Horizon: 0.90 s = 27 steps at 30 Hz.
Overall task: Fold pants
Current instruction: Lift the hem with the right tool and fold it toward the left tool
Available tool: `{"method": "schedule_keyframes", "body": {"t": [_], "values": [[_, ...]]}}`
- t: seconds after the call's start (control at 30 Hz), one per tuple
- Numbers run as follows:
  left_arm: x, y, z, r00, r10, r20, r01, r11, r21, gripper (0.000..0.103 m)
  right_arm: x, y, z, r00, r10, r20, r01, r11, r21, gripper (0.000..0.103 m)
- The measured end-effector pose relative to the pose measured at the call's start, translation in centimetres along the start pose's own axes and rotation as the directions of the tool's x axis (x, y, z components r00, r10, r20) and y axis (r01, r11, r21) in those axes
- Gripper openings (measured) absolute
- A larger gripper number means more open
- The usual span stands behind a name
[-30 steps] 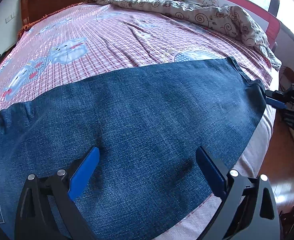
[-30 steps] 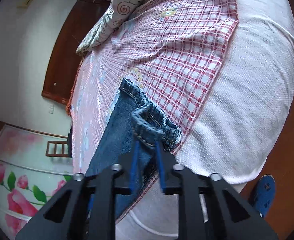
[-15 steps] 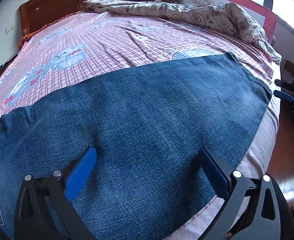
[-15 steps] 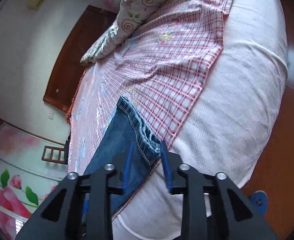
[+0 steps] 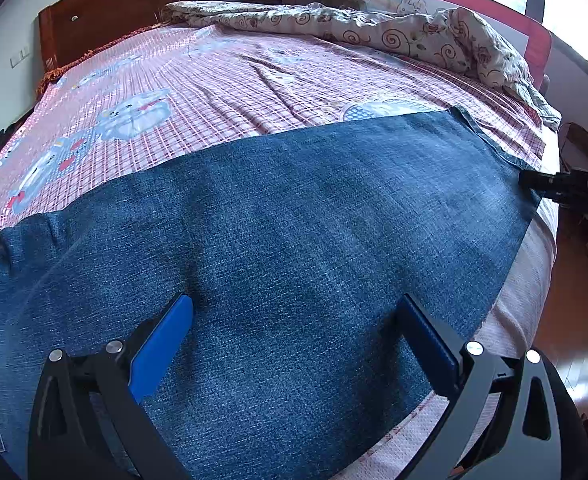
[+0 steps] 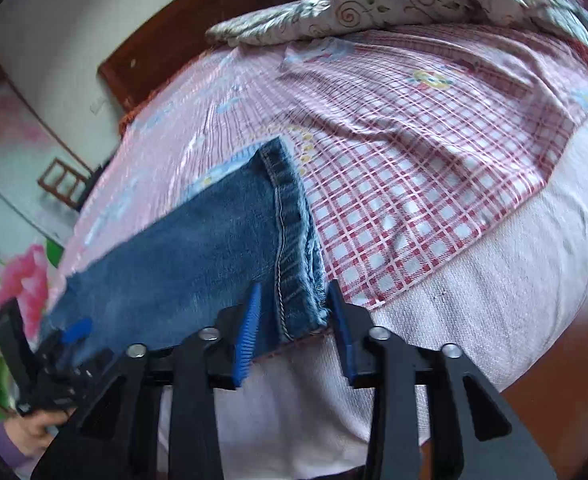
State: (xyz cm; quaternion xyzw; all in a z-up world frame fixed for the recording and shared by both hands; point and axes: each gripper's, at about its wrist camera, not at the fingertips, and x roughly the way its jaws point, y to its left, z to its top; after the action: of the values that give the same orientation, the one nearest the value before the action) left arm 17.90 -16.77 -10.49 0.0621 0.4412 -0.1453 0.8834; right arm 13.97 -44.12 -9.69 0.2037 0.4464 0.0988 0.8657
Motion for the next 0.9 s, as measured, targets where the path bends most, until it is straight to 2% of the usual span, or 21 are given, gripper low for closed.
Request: {"method": "schedule_keyframes", "body": {"t": [0.1, 0.23, 0.27, 0.33, 0.37, 0.5, 0.63, 0.77, 0.83, 0.9], "values": [[0.0, 0.0, 0.0, 1.0, 0.002, 0.002, -0.002, 1.0, -0.002, 0.101, -0.2, 1.1, 0.0, 1.0, -0.004, -0.013, 0.003, 0.998, -0.057, 0.023], [0.0, 0.0, -0.1, 1.0, 0.001, 0.004, -0.001, 1.0, 0.0, 0.101, 0.1, 1.0, -0.1, 1.0, 0.0, -0.011, 0.0, 0.999, -0.045, 0.021], [0.0, 0.0, -0.1, 1.0, 0.0, 0.006, 0.0, 1.0, 0.0, 0.101, 0.2, 0.7, -0.2, 1.0, 0.008, -0.009, -0.008, 1.0, -0.02, 0.021], [0.0, 0.0, -0.1, 1.0, -0.001, 0.008, 0.001, 1.0, 0.001, 0.101, 0.0, -0.7, -0.2, 0.997, 0.073, 0.012, -0.074, 0.992, 0.105, 0.021], [0.0, 0.0, -0.1, 1.0, -0.002, 0.009, 0.002, 1.0, 0.001, 0.101, -0.3, -1.5, -0.4, 0.992, 0.123, 0.036, -0.128, 0.975, 0.182, 0.021], [0.0, 0.1, -0.3, 1.0, -0.008, 0.026, 0.008, 1.0, 0.001, 0.101, -1.3, -1.2, -0.1, 0.973, 0.216, 0.086, -0.232, 0.933, 0.276, 0.021], [0.0, 0.4, -0.4, 0.999, -0.019, 0.038, 0.019, 1.0, -0.003, 0.101, -2.5, 1.9, 1.4, 0.951, 0.289, 0.111, -0.308, 0.919, 0.247, 0.021], [-0.1, 0.7, -0.4, 0.998, -0.044, 0.051, 0.044, 0.999, -0.007, 0.101, -3.0, 7.0, 3.0, 0.928, 0.363, 0.087, -0.373, 0.915, 0.156, 0.021], [-0.4, 1.2, -0.4, 0.995, -0.077, 0.062, 0.079, 0.997, -0.025, 0.101, -2.9, 9.4, 3.6, 0.915, 0.397, 0.071, -0.403, 0.907, 0.123, 0.021], [-1.3, 2.6, -0.2, 0.988, -0.134, 0.074, 0.141, 0.986, -0.093, 0.101, -2.7, 11.8, 4.0, 0.902, 0.429, 0.05, -0.432, 0.897, 0.092, 0.021]]}}
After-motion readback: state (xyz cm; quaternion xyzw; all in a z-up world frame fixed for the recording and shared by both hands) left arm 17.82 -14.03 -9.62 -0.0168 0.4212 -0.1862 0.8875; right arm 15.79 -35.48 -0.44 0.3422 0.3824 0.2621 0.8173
